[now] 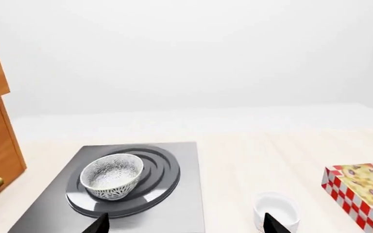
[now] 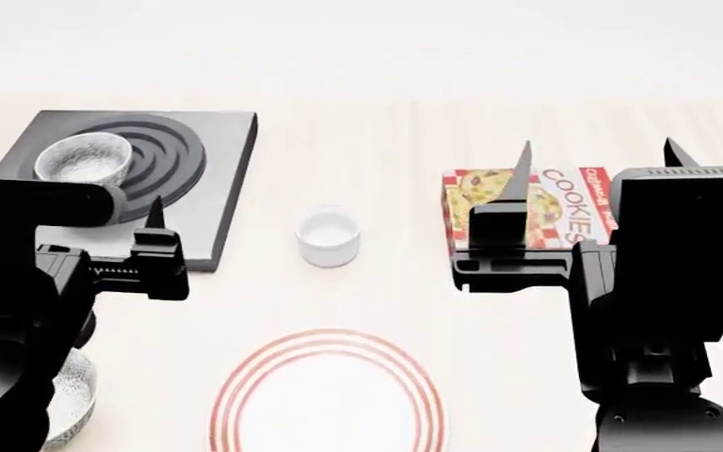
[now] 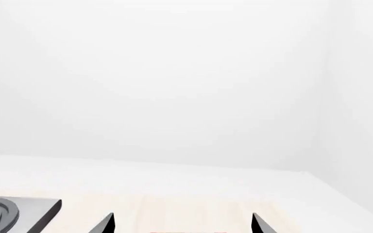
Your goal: Pick the akita bowl on the stove and place it on the plate.
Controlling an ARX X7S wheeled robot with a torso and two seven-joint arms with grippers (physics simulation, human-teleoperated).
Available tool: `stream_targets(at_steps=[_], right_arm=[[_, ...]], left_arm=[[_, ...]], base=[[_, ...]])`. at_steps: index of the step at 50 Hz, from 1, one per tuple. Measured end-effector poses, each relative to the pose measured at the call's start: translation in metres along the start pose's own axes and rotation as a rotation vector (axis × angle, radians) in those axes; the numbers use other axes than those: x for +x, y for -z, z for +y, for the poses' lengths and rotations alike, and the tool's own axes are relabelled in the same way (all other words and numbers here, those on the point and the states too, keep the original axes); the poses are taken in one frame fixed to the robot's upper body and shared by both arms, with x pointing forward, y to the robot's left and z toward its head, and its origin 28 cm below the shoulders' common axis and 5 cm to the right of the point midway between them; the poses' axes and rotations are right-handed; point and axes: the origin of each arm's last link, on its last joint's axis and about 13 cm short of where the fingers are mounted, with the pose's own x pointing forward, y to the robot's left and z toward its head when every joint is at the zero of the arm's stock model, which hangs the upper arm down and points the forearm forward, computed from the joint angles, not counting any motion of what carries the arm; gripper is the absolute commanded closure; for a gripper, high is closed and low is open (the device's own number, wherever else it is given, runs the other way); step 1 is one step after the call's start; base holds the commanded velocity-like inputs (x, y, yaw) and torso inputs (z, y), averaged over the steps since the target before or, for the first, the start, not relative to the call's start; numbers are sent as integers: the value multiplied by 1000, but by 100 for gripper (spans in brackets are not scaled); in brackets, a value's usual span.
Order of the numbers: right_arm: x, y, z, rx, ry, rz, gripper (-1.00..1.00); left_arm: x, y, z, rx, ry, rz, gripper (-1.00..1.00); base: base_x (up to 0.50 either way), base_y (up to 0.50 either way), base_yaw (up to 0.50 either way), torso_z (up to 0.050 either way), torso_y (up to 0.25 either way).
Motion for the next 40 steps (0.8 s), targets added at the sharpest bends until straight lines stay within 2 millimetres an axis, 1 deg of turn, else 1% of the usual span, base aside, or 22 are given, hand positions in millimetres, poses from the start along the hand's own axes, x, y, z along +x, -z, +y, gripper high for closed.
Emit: stream_targets(at_steps=[40], right_arm=[[0,0,0,1,0,0,-100]], left_arm=[[0,-2,2,3,-1,-2,-100]], base=[[249,0,0,0,1]])
